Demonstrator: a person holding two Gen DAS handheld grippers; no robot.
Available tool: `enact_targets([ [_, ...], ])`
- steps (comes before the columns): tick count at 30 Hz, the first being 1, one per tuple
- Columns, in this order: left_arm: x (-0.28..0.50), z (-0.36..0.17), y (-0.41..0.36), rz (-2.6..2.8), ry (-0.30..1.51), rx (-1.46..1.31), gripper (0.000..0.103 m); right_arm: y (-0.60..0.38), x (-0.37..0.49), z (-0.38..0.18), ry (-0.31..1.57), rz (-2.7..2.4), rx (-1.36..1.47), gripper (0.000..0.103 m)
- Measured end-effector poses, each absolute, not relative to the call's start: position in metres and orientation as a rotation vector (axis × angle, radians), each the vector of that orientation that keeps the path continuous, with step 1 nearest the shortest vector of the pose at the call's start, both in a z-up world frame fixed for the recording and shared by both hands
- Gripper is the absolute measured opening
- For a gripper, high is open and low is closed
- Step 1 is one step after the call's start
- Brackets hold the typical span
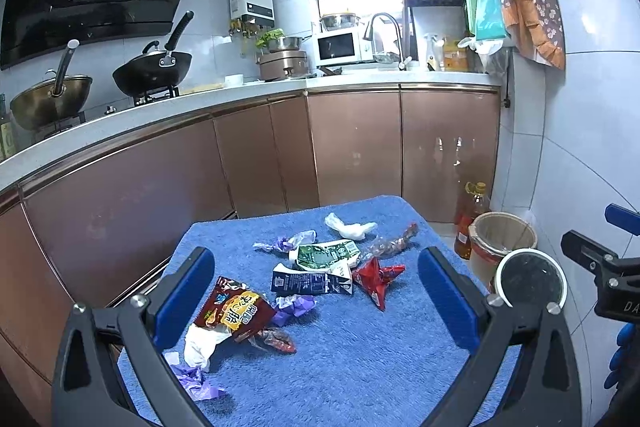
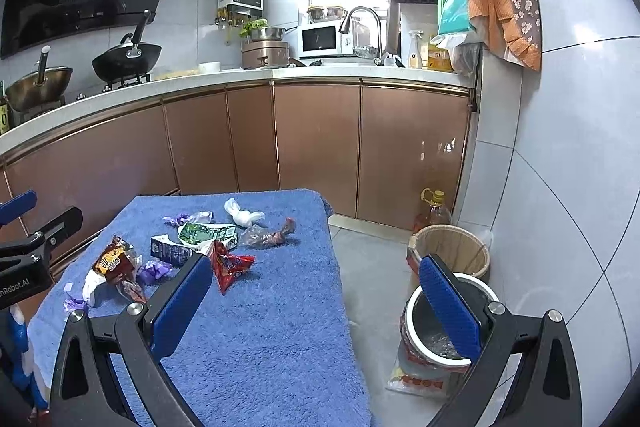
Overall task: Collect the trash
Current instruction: 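Move both tools toward the trash on the blue towel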
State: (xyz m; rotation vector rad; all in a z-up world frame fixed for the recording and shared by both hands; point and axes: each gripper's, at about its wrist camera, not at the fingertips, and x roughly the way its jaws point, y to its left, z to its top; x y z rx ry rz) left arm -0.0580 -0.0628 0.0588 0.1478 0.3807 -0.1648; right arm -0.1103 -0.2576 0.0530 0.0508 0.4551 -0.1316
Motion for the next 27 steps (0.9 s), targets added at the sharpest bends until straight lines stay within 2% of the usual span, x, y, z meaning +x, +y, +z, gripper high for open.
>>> enact_targets([
  [11, -0.039, 0.041, -0.065, -0.194, 0.431, 0.157, 0.102, -0.263, -0.092, 0.04, 0.521, -0.119, 0.065, 0.103],
  [21, -0.032, -0.009, -0.091, -0.414, 0.571, 0.209, 0.102, -0.27, -0.062, 0.017, 0.578, -0.111, 0.046, 0.103],
  [27, -0.014, -0.022, -0.06, -0.368, 0.606, 0.149, 0.102, -0.261, -0.039, 0.002, 0.643, -0.03, 0.023, 0.103],
])
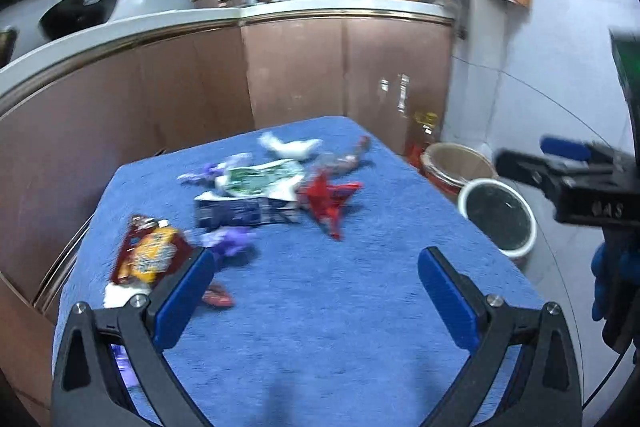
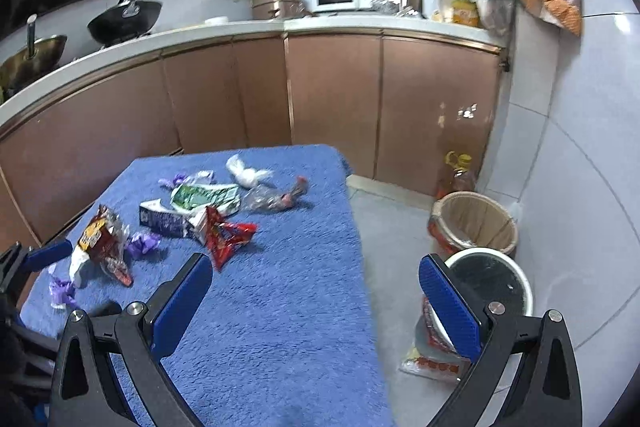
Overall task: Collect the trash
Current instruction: 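Move both tools toward the trash on the blue towel, then grasp the snack wrapper with the left tool while the right tool grasps the red wrapper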
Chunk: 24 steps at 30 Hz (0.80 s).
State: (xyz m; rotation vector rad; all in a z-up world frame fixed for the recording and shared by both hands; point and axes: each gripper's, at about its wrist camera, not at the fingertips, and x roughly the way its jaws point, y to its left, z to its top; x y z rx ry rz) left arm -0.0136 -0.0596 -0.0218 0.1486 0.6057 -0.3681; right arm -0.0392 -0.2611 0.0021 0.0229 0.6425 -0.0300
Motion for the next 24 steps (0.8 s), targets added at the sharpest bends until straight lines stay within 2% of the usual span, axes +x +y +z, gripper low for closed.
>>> enact_targets([
  [6, 0.018, -0.018, 0.015, -0.323, 0.635, 0.073, 0.102, -0.24, -0.003, -0.015, 0.702, 0.142, 0.026, 0.102],
  [10, 0.035, -0.02, 0.045, -0.352, 0.65, 0.048, 0.102, -0.224, 0.032, -0.032, 0.743, 0.245, 0.046, 0.091],
  [13, 0.046, -0.027, 0.054, -0.377, 0.672, 0.044, 0.098, -0.211, 0.053, -0.039, 0.764, 0.305, 0.041, 0.09],
  [19, 0.074, -0.047, 0.042, -0.389, 0.729, 0.121, 0.084, -0.185, 0.091, -0.051, 0.783, 0.389, -0.035, 0.09],
  [20, 0.08, -0.051, 0.04, -0.385, 0.743, 0.129, 0.079, -0.182, 0.098, -0.054, 0.788, 0.397, -0.047, 0.089],
  [24, 0.105, -0.068, 0.037, -0.348, 0.801, 0.152, 0.062, -0.173, 0.128, -0.071, 0.834, 0.434, -0.08, 0.08],
])
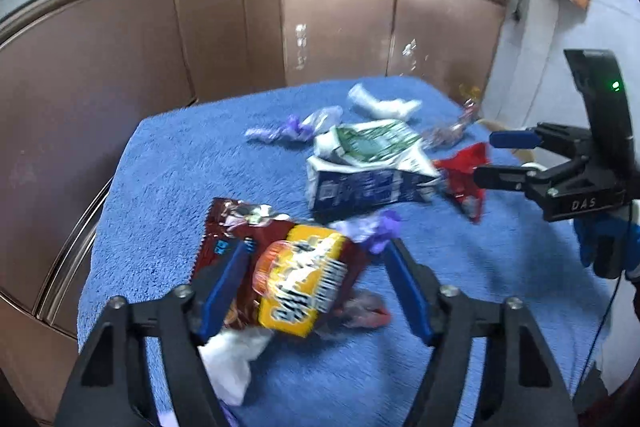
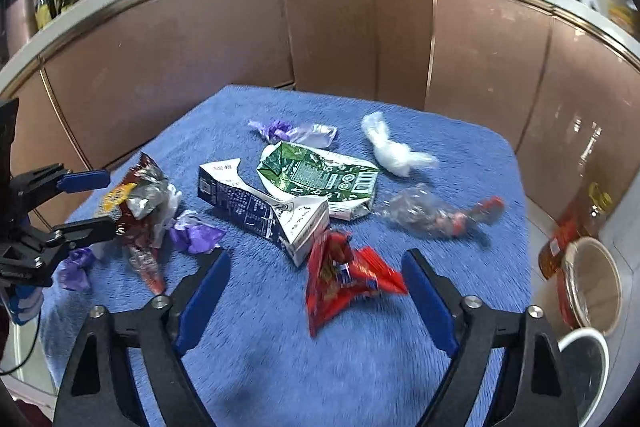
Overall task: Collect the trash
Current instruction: 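Grasp the snack wrapper with the left tool while the right tool grasps the red wrapper, then carry both wrappers over the black bin and open both tools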
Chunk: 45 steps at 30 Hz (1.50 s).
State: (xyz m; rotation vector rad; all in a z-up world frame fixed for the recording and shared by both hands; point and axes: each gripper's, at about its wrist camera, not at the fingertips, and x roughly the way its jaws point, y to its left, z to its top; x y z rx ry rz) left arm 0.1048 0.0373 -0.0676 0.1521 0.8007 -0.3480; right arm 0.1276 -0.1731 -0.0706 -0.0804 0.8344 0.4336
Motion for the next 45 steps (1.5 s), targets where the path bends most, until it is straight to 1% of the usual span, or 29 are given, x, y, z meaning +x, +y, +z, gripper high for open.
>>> enact_targets([
  [1, 0.109, -0.073, 0.039, -0.343, 0.812, 0.151, 0.059, -0.172, 0.133, -0.075, 0.848, 0.438, -0.085, 0.076],
  [3, 0.118, -0.083, 0.042, -0.329, 0.848, 0.147, 0.047, -0.17, 0.144, -0.087, 0.884, 0.445, -0.095, 0.069],
  [4, 0.121, -0.085, 0.044, -0.325, 0.858, 0.145, 0.044, -0.169, 0.147, -0.091, 0.898, 0.447, -0.097, 0.063],
  [5, 0.122, -0.086, 0.046, -0.323, 0.864, 0.14, 0.039, -0.171, 0.148, -0.094, 0.907, 0.452, -0.095, 0.058],
  [6, 0.124, -0.087, 0.048, -0.322, 0.869, 0.134, 0.034, -0.172, 0.149, -0.097, 0.915, 0.455, -0.094, 0.056],
  [7, 0.125, -0.087, 0.049, -0.323, 0.874, 0.127, 0.031, -0.173, 0.149, -0.1, 0.92, 0.456, -0.092, 0.051],
  [8, 0.127, -0.088, 0.051, -0.322, 0.877, 0.12, 0.025, -0.174, 0.15, -0.102, 0.924, 0.457, -0.09, 0.043],
  [9, 0.127, -0.088, 0.052, -0.32, 0.877, 0.115, 0.016, -0.176, 0.15, -0.105, 0.928, 0.46, -0.082, 0.038],
  [10, 0.128, -0.087, 0.054, -0.319, 0.877, 0.108, 0.013, -0.178, 0.15, -0.106, 0.929, 0.464, -0.068, 0.031],
  [12, 0.126, -0.087, 0.055, -0.308, 0.867, 0.101, 0.008, -0.181, 0.148, -0.106, 0.922, 0.463, -0.051, 0.023],
  [14, 0.126, -0.082, 0.061, -0.298, 0.853, 0.078, 0.006, -0.183, 0.143, -0.104, 0.913, 0.466, -0.034, 0.02],
  [15, 0.124, -0.079, 0.062, -0.297, 0.843, 0.066, 0.001, -0.185, 0.14, -0.103, 0.908, 0.468, -0.026, 0.019],
  [17, 0.12, -0.07, 0.066, -0.298, 0.822, 0.041, 0.001, -0.189, 0.132, -0.097, 0.889, 0.471, -0.011, 0.016],
  [25, 0.098, -0.019, 0.079, -0.332, 0.733, -0.058, 0.001, -0.212, 0.09, -0.049, 0.774, 0.502, 0.117, 0.016],
  [30, 0.086, 0.012, 0.058, -0.381, 0.691, -0.05, 0.001, -0.231, 0.063, -0.029, 0.72, 0.454, 0.149, 0.016],
  [36, 0.09, 0.037, -0.025, -0.541, 0.682, -0.041, 0.001, -0.299, 0.031, -0.024, 0.708, 0.254, 0.184, 0.016],
  [40, 0.098, 0.045, -0.108, -0.692, 0.691, -0.02, 0.001, -0.359, 0.016, -0.026, 0.717, 0.07, 0.192, 0.016],
  [45, 0.119, 0.036, -0.224, -0.864, 0.755, -0.014, 0.001, -0.426, 0.008, -0.049, 0.744, -0.106, 0.214, 0.016],
])
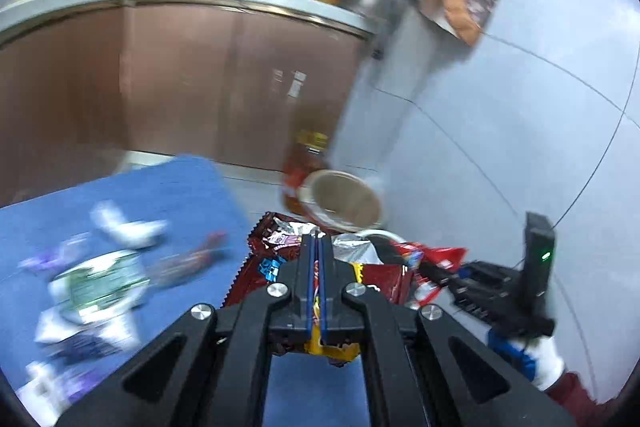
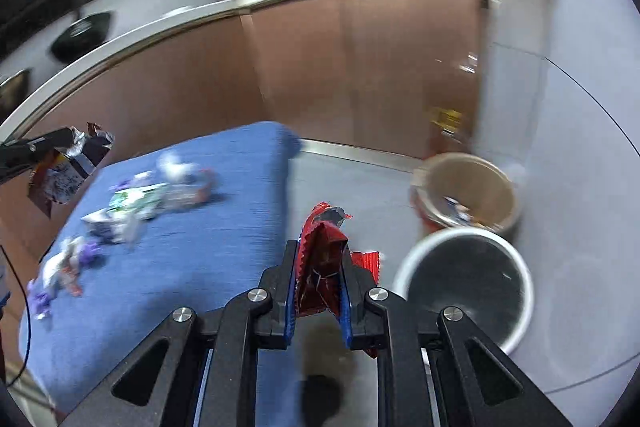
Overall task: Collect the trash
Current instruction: 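Carry both wrappers over the black bin and open both tools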
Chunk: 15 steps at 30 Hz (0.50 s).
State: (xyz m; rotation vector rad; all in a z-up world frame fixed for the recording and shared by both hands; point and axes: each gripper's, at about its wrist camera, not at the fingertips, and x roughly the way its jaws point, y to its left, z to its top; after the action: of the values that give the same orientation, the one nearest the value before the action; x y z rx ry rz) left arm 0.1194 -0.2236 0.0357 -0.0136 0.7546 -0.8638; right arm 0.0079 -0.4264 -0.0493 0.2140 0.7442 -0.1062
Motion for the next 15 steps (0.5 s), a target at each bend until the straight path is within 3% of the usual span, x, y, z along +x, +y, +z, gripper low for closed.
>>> enact_targets([
  [9, 0.166, -0.037, -0.418, -0.989, 0.946, 0.069, 0.001, -0.518, 0.024, -0.12, 0.84, -0.282, 0.286, 0.016],
  [15, 0.186, -0.096, -0.493, -0.982, 1.042, 0.118, 0.005, -0.558, 0.03, -0.153, 0.884, -0.357, 0.302, 0.02],
])
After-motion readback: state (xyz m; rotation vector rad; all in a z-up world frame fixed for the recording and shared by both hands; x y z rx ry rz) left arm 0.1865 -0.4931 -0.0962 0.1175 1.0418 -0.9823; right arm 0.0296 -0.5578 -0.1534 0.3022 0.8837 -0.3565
